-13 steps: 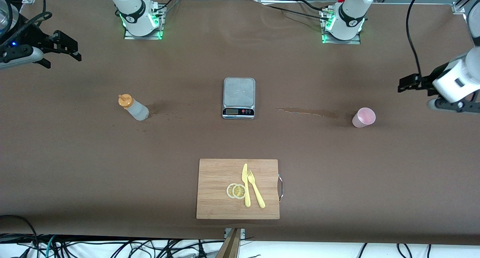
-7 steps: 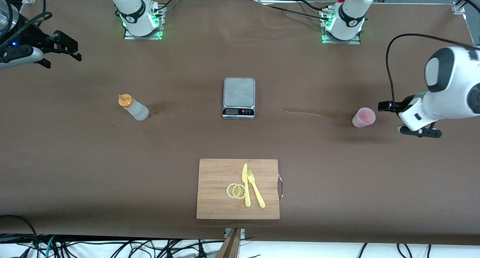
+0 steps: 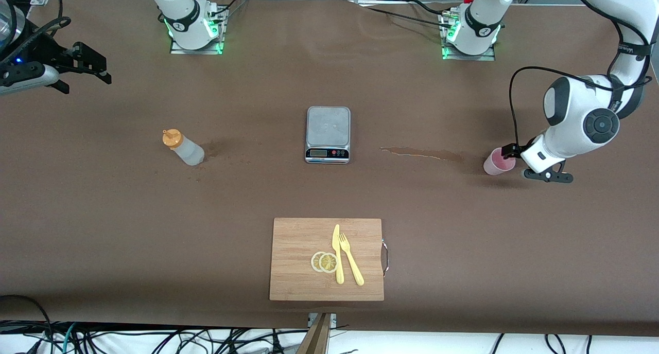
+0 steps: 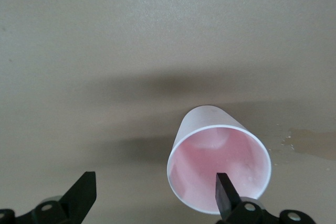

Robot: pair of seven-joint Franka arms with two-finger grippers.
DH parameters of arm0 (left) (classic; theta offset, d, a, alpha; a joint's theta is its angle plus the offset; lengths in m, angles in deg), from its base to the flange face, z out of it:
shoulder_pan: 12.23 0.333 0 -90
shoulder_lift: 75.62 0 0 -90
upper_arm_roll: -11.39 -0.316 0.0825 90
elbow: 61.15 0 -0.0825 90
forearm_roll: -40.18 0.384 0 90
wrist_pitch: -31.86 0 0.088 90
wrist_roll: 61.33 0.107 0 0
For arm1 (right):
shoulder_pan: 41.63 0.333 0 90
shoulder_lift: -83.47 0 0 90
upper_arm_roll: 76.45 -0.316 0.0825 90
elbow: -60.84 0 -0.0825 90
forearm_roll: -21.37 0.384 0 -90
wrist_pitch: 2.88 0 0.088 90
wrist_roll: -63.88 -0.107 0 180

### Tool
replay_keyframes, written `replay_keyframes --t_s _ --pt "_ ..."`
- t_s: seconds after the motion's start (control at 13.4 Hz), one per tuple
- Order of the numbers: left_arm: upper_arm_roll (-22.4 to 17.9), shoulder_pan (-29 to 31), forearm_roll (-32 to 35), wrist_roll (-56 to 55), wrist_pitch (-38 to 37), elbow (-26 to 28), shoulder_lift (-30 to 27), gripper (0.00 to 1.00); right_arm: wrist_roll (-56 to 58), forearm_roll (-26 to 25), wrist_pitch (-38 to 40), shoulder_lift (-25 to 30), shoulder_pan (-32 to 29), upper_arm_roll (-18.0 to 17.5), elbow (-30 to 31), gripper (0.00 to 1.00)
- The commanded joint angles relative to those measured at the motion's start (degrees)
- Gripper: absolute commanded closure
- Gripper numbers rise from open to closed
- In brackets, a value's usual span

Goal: Add sauce to pink cup with both arms
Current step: 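Lower the left gripper onto the pink cup and grasp it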

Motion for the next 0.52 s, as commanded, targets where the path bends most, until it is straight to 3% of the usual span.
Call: replay_keyframes --t_s 0.0,0.15,0.22,0.3,0.45 --pt "0.27 0.23 1.31 0.29 4.17 0.32 1.44 0.0 1.27 0.99 0.46 0.63 -0.37 0.36 0.36 0.0" --pt "0.27 0.23 1.31 0.29 5.93 0.32 2.85 0.01 1.36 0.99 0.46 0.63 -0.37 0.63 0.36 0.0" --pt "0.27 0.23 1.31 0.29 6.2 0.4 3.2 0.13 1.36 0.99 0.29 0.63 -0.37 0.63 0.36 0.0" --pt "0.27 0.23 1.31 0.29 6.2 0.58 3.21 0.55 1.36 0.99 0.2 0.63 -0.37 0.63 0.44 0.0" --pt "0.36 0.14 1.31 0.38 5.51 0.93 3.03 0.93 1.36 0.99 0.28 0.63 -0.37 0.63 0.44 0.0"
